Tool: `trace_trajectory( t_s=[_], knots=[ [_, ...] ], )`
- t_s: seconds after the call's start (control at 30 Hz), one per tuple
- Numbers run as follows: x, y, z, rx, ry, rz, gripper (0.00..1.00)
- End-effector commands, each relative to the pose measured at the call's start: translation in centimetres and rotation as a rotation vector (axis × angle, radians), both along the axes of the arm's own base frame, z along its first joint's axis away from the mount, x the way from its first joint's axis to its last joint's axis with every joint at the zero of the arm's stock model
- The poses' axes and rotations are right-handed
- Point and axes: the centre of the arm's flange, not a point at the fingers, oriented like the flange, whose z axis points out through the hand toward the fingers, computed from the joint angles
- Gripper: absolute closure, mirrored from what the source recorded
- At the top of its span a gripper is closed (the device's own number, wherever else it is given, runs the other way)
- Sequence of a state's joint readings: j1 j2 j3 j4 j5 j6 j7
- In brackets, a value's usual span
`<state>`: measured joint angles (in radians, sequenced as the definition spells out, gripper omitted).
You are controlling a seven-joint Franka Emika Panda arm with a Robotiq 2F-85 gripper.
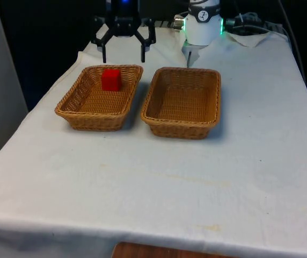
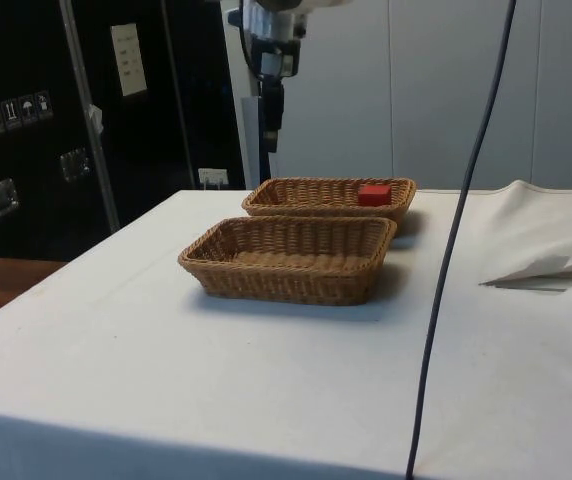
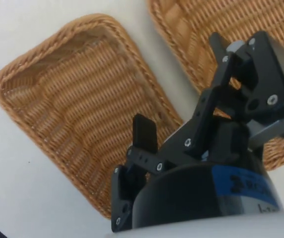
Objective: Pick up the red cube and place it into the right basket.
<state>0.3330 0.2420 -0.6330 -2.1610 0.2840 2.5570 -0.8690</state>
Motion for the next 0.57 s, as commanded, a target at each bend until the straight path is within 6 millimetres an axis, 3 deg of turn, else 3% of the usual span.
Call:
trace_trajectory(
  t_s=[0.0, 0.23, 0.53],
  knots=[
    [0.4, 0.4, -0.1, -0.015, -0.001, -0.002, 0.00],
    [2.3, 3.3, 0.4, -0.008, -0.020, 0.009, 0.00],
    [2.7, 4.3, 0.5, 0.004, -0.021, 0.018, 0.00]
  ],
)
